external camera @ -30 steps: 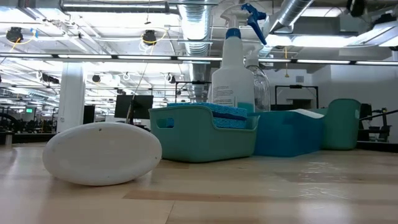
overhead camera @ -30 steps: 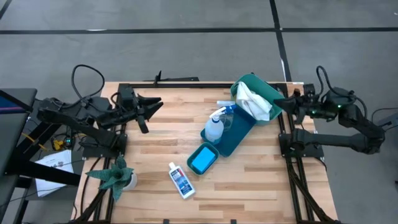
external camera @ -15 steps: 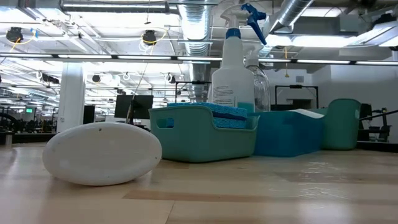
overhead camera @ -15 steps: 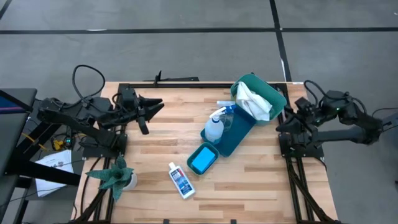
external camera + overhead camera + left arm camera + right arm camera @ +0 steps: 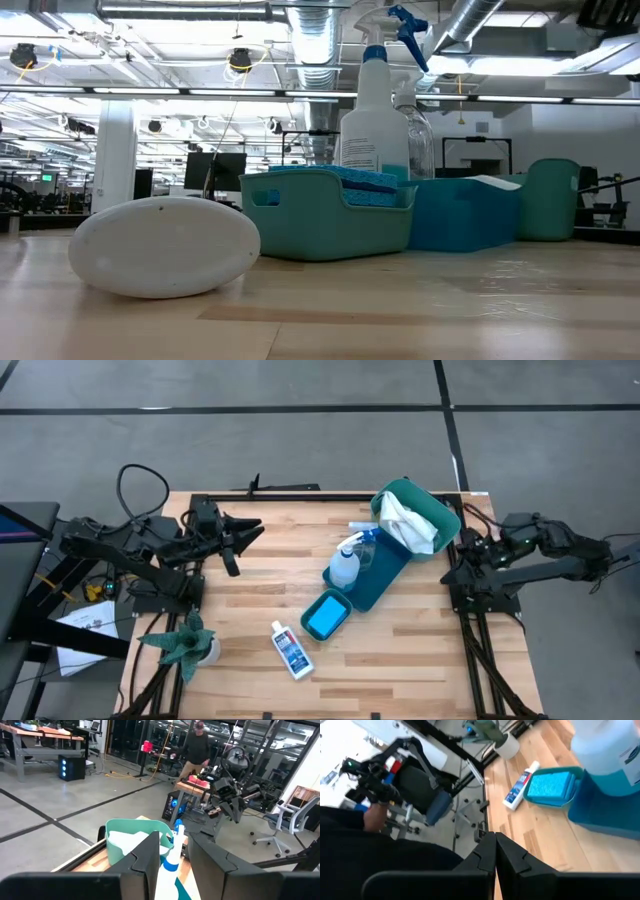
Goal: Pick & Place Kitchen Items
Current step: Put the white plastic restorer bottle into the large blue bin
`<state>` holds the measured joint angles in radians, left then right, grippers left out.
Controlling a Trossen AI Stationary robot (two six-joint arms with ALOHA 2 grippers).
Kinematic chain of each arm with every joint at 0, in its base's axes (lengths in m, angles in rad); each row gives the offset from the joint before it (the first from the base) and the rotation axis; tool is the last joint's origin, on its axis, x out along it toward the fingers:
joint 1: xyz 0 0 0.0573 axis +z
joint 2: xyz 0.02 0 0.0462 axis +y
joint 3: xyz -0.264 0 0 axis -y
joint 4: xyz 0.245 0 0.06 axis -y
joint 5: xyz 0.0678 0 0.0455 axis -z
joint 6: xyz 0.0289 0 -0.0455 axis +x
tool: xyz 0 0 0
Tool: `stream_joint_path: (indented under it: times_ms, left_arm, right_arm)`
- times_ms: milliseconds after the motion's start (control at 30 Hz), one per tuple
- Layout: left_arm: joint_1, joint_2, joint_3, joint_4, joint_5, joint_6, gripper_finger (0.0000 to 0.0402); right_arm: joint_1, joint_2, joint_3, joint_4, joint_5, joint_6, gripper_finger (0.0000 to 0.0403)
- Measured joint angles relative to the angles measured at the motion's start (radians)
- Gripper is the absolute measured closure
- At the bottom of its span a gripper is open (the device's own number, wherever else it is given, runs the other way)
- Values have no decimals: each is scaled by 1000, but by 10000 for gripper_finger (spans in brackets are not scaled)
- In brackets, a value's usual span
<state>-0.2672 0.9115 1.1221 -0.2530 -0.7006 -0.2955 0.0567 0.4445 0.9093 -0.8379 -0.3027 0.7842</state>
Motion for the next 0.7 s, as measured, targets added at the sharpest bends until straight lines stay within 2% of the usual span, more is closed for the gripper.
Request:
stream_joint_path:
  times_ms: [67,333,467,600,700]
  left_arm:
    - [-1,7,0,-7,5,1,302]
    - [-1,120,1,-96,155,-22,302]
    - [-1,225,1,-169,296,-64,285]
    - [0,333,0,-286,490,-109,249]
    - [-1,409,0,-348,598,-80,219]
  right_arm:
    - [19,25,0,0,1,-14,403]
    - [99,108,0,12,46,-35,403]
    - [136,118,0,17,76,-15,403]
    - [168,118,0,20,100,20,403]
    - [193,118,0,38,117,33,403]
